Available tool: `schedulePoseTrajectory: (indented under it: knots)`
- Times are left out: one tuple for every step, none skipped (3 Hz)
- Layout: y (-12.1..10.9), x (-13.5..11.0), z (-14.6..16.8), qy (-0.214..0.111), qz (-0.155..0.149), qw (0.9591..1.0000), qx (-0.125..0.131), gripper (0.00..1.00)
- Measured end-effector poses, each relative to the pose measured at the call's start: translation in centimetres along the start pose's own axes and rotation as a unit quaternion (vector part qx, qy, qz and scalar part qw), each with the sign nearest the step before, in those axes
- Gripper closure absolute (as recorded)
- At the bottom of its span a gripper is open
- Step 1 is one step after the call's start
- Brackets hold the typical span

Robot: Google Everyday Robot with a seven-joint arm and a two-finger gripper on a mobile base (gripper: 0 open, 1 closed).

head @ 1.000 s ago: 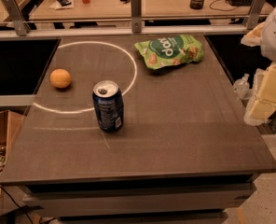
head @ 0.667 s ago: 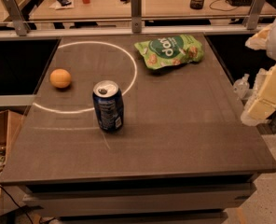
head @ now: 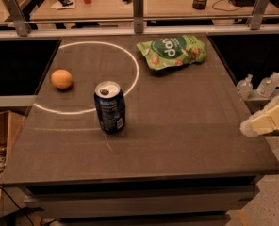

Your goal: Pick pepsi can

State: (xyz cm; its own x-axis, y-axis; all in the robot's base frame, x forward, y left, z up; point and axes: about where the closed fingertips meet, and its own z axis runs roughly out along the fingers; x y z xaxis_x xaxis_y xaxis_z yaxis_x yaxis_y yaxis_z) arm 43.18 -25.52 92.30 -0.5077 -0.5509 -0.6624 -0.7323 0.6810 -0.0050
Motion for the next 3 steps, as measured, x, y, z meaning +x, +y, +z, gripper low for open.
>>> schedulePoseTrajectory:
  knots:
    - [-0.4,0.4,2.1,-0.109,0.03,0.9935,-0.008,0.0]
    - [1.0,-1.7,2.1,-0.223,0.017,0.9738,-0.045,0.0]
    - [3.2,-4.7,1.2,-0.291,-0.001,0.9527,-0.089,0.0]
